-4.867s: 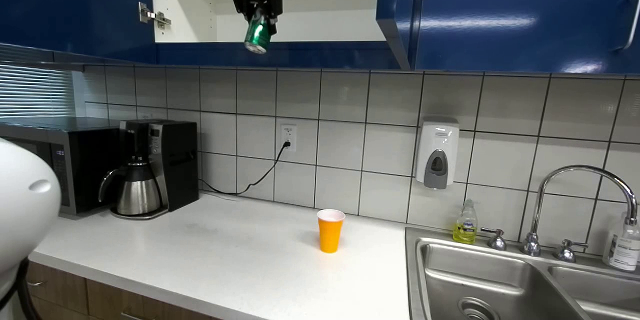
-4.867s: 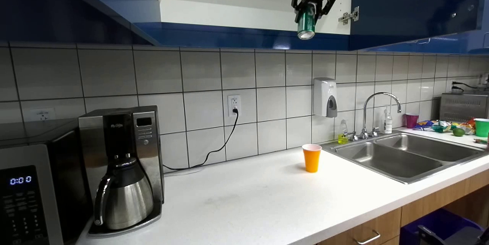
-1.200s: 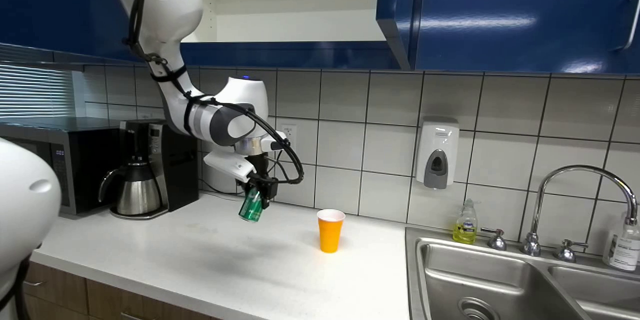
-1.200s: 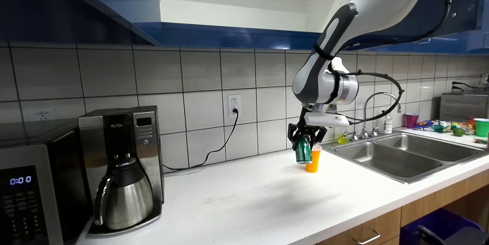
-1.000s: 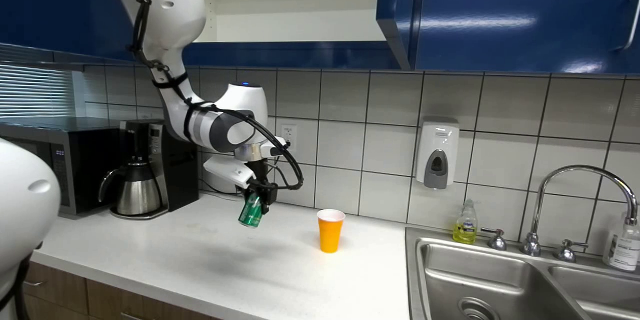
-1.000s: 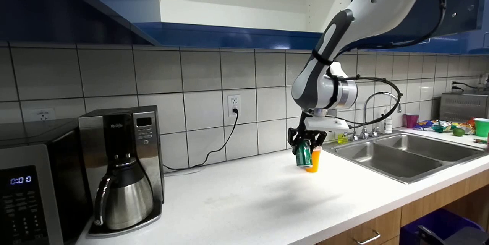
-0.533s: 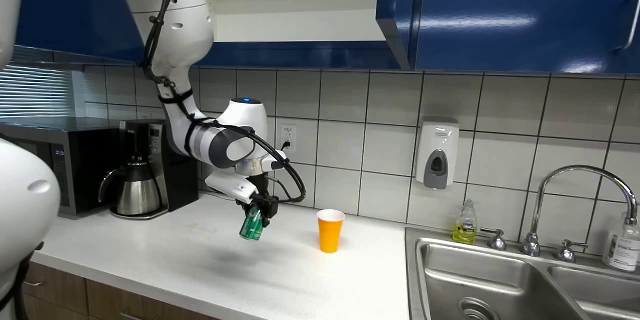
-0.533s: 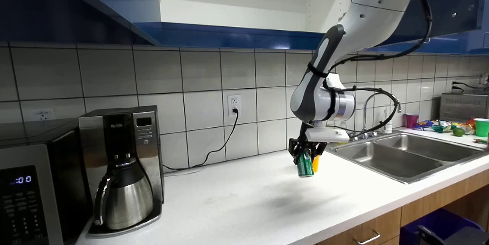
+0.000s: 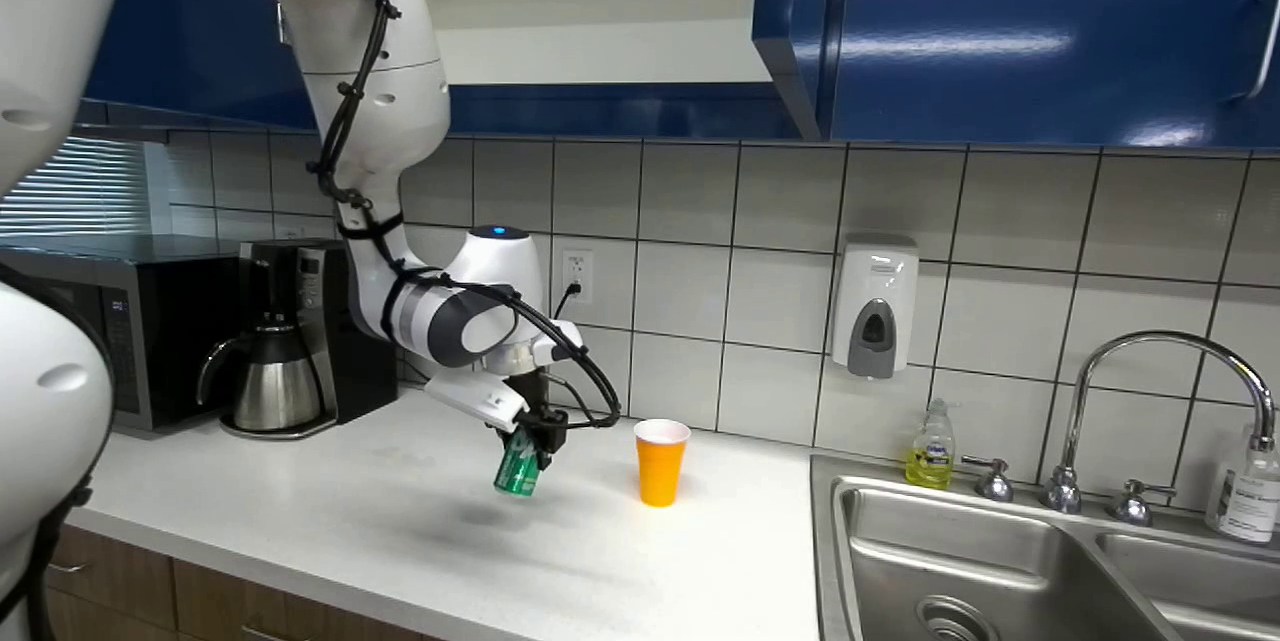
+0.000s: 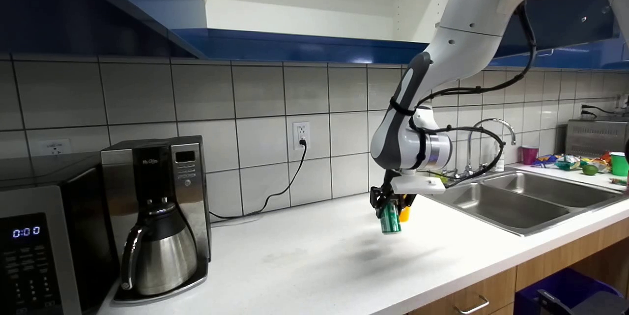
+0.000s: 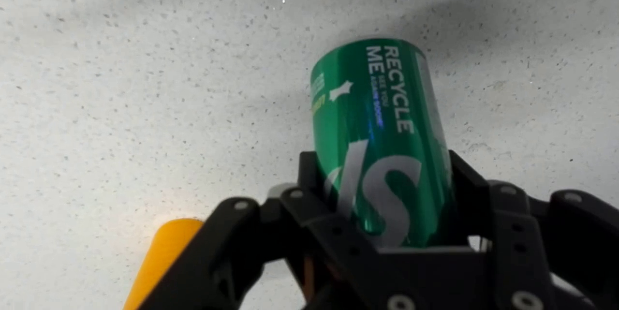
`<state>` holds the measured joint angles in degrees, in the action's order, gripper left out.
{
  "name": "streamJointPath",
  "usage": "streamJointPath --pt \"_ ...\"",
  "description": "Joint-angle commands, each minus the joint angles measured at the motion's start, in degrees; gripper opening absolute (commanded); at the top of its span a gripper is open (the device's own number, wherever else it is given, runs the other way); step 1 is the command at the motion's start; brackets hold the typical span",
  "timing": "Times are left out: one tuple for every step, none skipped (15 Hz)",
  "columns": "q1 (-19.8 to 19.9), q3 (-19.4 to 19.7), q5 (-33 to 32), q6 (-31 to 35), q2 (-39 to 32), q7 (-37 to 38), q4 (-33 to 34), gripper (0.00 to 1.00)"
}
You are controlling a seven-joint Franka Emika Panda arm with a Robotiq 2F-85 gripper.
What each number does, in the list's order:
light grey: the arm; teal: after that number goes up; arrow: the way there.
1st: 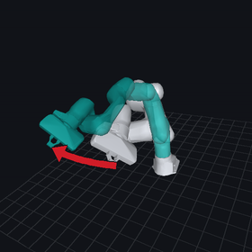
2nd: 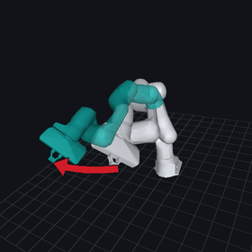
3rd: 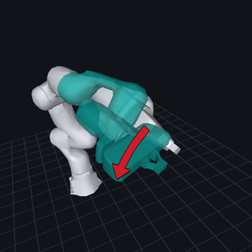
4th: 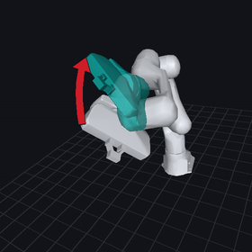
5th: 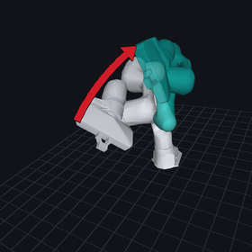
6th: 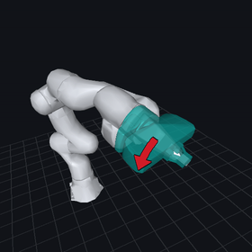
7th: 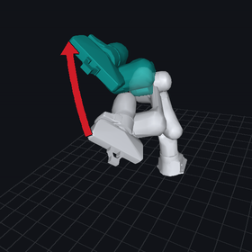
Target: Remove the can from the cabinet
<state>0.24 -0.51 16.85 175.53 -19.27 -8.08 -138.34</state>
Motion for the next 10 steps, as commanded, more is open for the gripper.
streamJointPath --pt "3.13 -3.31 0.99 5.41 -2.43 -2.42 1.66 0.38" --pt "3.73 -4.13 0.77 7.22 -3.13 -2.33 1.76 0.38" --pt "4.30 -4.91 0.53 9.27 -3.90 -2.05 1.89 0.38" --pt "4.85 -5.72 0.11 11.21 -4.69 -1.86 1.92 0.38" --pt "5.10 -6.12 -0.41 13.03 -5.47 -1.60 1.99 0.38" --pt "5.42 -6.64 -0.92 14.81 -6.29 -1.42 2.00 0.38" --pt "5.81 -7.17 -1.31 16.27 -6.98 -1.16 2.06 0.38" --pt "6.30 -7.80 -1.81 17.88 -7.82 -0.96 2.12 0.38" --pt "6.49 -8.09 -2.25 19.28 -8.53 -0.87 2.21 0.38" --pt "6.64 -8.21 -2.72 20.33 -9.12 -0.80 2.27 0.38"
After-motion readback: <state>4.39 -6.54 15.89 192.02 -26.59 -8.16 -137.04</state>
